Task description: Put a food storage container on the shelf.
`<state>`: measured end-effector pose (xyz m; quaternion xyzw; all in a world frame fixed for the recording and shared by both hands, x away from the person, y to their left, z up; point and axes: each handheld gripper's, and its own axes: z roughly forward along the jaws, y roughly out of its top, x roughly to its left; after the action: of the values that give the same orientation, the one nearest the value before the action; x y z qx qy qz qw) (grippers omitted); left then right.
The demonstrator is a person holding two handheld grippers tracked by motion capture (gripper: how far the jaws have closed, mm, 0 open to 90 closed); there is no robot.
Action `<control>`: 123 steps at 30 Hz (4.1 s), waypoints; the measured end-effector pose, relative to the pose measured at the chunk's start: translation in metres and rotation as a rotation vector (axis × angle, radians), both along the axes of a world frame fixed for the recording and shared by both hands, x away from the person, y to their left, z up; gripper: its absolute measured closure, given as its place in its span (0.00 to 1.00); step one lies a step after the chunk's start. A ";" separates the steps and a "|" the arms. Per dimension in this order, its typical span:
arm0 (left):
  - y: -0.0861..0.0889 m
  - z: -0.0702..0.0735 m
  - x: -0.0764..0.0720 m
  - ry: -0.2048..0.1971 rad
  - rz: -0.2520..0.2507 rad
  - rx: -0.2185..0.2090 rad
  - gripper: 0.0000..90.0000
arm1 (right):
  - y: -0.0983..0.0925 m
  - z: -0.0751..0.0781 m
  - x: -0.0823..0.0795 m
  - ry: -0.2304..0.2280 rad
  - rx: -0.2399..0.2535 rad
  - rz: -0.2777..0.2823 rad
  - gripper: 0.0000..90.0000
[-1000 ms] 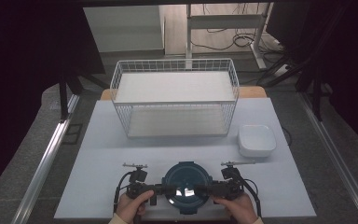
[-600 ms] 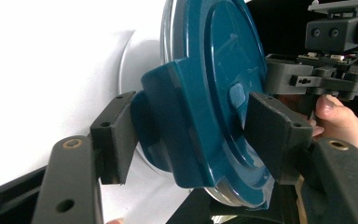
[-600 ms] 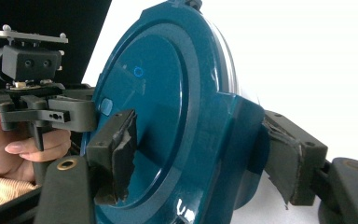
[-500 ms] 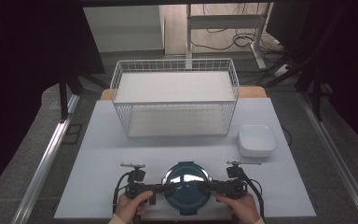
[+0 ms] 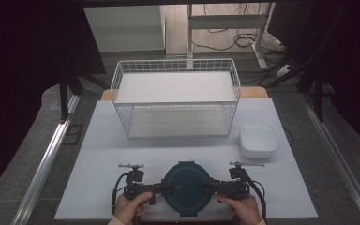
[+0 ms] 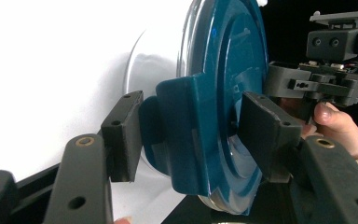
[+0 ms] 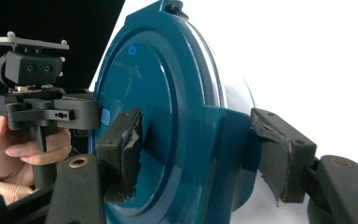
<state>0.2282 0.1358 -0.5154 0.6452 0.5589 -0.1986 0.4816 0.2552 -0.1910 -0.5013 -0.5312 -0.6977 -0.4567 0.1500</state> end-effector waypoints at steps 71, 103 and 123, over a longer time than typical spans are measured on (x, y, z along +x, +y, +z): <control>0.025 0.105 0.076 -0.164 -0.017 0.016 0.49 | 0.024 0.110 0.072 -0.211 -0.020 0.037 0.44; 0.039 0.181 0.108 -0.230 -0.002 0.049 0.49 | 0.040 0.181 0.110 -0.216 -0.001 0.047 0.44; 0.043 0.215 0.139 -0.253 -0.010 0.031 0.49 | 0.042 0.222 0.139 -0.260 -0.006 0.040 0.44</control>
<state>0.3676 0.1784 -0.3005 0.6752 0.4935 -0.1093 0.5373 0.3940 -0.1485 -0.2789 -0.4538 -0.7230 -0.5168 0.0657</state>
